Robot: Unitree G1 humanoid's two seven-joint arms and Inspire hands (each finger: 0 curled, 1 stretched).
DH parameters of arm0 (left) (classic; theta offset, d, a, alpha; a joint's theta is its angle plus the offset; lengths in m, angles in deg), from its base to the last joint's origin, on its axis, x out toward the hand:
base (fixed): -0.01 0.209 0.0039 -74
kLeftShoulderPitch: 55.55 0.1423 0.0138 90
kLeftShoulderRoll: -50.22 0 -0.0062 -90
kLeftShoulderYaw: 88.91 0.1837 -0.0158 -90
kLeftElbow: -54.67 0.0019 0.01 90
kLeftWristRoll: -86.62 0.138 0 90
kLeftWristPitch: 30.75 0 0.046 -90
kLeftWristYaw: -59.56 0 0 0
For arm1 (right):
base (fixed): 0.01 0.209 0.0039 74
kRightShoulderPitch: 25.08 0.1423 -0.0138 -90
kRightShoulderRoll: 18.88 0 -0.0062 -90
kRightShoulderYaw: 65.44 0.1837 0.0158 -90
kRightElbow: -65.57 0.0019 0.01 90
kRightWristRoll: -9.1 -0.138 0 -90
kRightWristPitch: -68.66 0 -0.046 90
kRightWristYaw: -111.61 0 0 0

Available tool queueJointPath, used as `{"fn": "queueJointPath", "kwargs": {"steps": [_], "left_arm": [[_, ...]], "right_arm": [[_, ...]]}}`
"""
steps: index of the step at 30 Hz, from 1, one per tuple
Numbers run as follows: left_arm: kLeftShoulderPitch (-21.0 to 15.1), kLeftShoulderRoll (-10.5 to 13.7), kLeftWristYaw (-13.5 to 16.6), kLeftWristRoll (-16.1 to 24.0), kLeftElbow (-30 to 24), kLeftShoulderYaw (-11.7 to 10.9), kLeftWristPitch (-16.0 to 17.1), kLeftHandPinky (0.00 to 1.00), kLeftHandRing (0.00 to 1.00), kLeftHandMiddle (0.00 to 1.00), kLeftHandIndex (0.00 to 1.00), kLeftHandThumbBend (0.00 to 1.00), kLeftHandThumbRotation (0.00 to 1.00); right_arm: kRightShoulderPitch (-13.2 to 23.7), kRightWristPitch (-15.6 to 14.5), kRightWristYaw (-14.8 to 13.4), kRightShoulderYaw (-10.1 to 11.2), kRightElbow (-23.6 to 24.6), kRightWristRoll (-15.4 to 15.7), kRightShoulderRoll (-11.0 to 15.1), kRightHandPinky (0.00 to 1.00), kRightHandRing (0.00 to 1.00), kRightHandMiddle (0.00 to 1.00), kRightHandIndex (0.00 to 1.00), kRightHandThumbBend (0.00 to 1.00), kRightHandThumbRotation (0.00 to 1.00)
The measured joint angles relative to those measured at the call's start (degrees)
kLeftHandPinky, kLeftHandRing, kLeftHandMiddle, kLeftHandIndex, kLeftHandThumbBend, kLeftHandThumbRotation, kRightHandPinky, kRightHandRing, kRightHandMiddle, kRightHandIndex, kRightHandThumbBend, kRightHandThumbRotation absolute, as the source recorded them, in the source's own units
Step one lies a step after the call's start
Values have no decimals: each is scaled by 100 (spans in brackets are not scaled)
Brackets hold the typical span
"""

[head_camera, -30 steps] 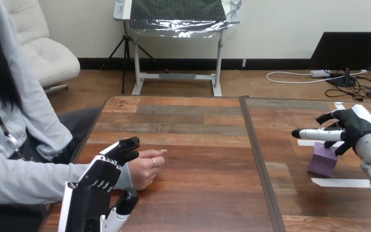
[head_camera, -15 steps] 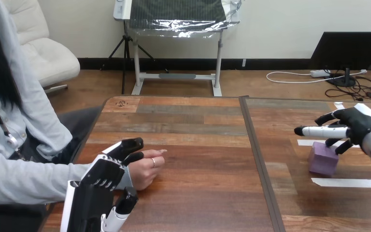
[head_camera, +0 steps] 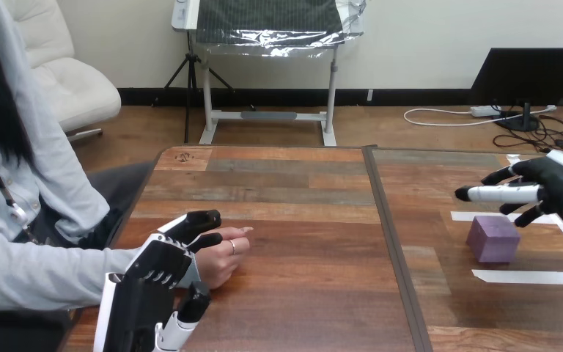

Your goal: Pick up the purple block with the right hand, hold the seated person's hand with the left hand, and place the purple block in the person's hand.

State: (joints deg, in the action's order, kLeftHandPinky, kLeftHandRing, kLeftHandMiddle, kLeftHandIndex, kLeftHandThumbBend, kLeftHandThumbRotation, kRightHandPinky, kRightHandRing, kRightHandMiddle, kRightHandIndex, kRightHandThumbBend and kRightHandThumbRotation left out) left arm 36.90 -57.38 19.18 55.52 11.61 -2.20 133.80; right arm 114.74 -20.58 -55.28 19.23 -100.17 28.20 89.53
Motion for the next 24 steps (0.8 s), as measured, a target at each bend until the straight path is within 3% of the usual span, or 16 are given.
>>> {"fn": "queueJointPath", "kwargs": {"steps": [24], "left_arm": [[-33,-59,-20,20,80,-206,0,67,75,74,69,77,58]], "right_arm": [[192,-215,465,-7,680,-118,362,54,66,72,71,77,25]]}}
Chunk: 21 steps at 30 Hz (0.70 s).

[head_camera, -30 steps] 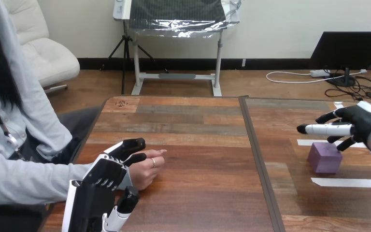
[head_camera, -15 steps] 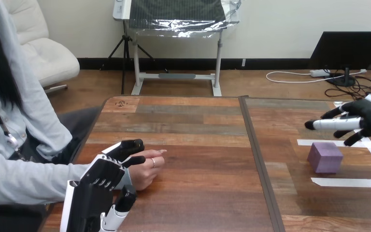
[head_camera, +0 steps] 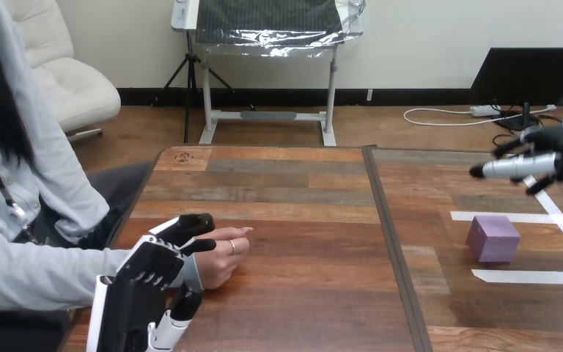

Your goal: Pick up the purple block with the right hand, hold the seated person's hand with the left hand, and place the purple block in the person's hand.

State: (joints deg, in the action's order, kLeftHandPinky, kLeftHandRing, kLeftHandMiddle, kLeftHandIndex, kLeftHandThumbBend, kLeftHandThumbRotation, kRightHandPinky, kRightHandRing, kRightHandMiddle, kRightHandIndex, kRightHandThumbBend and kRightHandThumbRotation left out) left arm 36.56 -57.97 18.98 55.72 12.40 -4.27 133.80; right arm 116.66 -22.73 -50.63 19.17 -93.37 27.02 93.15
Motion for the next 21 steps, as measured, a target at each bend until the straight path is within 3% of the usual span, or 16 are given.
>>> {"fn": "queueJointPath", "kwargs": {"steps": [16,21], "left_arm": [[-5,-2,13,57,10,-37,0,68,76,74,68,75,58],[-12,2,-12,56,11,-38,-1,68,76,74,69,75,57]], "right_arm": [[91,-161,40,179,831,-201,64,53,64,72,72,78,24],[145,-162,-9,183,898,-230,64,57,67,74,74,79,25]]}}
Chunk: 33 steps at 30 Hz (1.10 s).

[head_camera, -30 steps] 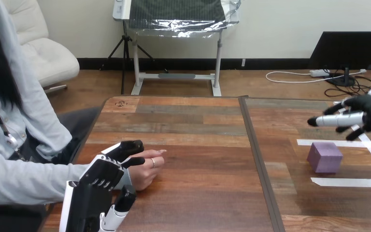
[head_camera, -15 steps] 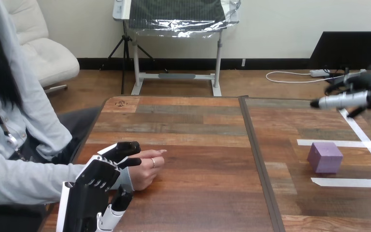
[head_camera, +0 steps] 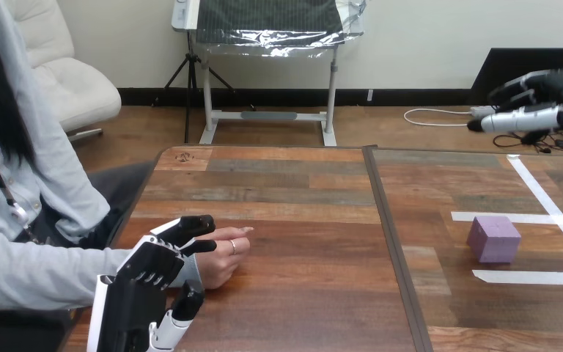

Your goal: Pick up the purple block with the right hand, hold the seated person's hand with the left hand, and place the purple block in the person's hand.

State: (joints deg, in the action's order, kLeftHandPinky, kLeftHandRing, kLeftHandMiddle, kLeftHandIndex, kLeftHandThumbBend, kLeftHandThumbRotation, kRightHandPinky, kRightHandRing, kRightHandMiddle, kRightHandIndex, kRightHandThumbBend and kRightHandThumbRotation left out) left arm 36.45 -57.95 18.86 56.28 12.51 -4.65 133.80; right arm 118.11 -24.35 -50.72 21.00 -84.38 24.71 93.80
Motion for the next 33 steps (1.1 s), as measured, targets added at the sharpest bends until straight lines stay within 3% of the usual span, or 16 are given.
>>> {"fn": "queueJointPath", "kwargs": {"steps": [4,13,14,16,27,33], "left_arm": [[-6,2,-18,0,0,0,-1,68,76,74,69,75,57],[-41,15,5,79,11,-28,14,67,75,74,69,74,59],[-46,15,19,106,12,-34,17,66,74,74,69,74,59],[-52,17,36,145,13,-41,18,66,74,74,68,74,59],[-85,16,67,181,14,-94,16,66,74,73,68,76,59],[-86,16,81,202,14,-120,15,67,74,73,68,76,59]], "right_arm": [[31,10,-88,0,-1,-1,-1,59,69,75,76,80,25],[89,233,-430,0,-239,0,-8,36,47,57,79,83,23],[99,268,-479,0,-291,1,-10,30,39,49,79,84,25],[115,326,-548,-1,-383,4,-12,25,34,44,79,85,25],[148,554,-1059,-126,-940,216,-42,24,35,46,79,92,32],[147,573,-1190,-162,-1218,258,-97,26,36,45,80,92,32]]}}
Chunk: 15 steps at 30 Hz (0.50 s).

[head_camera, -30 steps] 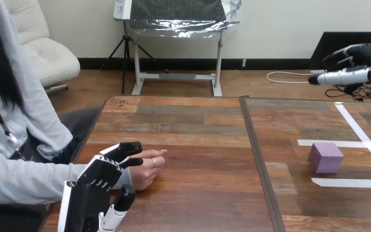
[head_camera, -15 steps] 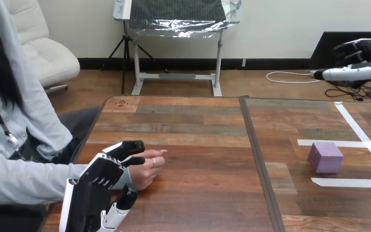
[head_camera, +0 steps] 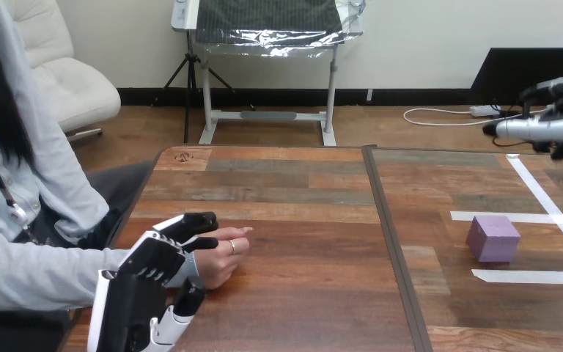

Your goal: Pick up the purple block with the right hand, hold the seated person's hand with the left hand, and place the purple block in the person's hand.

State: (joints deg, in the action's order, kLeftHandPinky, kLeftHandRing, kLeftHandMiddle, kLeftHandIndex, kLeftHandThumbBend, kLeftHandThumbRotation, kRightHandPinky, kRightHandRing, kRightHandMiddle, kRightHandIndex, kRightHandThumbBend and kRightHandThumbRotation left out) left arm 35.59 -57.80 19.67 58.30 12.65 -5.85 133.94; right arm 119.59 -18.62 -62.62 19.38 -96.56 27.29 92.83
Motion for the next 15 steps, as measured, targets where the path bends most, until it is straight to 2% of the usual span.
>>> {"fn": "queueJointPath", "kwargs": {"steps": [4,7,13,15], "left_arm": [[-1,-1,12,0,0,-23,0,67,74,73,68,75,59],[-1,-1,12,1,1,-37,0,67,74,74,68,75,59],[-1,-2,1,-4,0,-44,0,67,75,74,68,74,59],[-1,-3,-11,-6,1,-44,0,67,75,74,68,74,59]], "right_arm": [[-1,0,-45,-44,-133,30,-43,25,37,46,81,94,33],[-1,0,-76,-83,-216,81,-87,27,43,51,81,94,34],[-1,-20,-134,-181,-323,231,-206,26,38,46,82,94,35],[-1,-50,-148,-208,-348,261,-250,26,39,48,82,94,36]]}}
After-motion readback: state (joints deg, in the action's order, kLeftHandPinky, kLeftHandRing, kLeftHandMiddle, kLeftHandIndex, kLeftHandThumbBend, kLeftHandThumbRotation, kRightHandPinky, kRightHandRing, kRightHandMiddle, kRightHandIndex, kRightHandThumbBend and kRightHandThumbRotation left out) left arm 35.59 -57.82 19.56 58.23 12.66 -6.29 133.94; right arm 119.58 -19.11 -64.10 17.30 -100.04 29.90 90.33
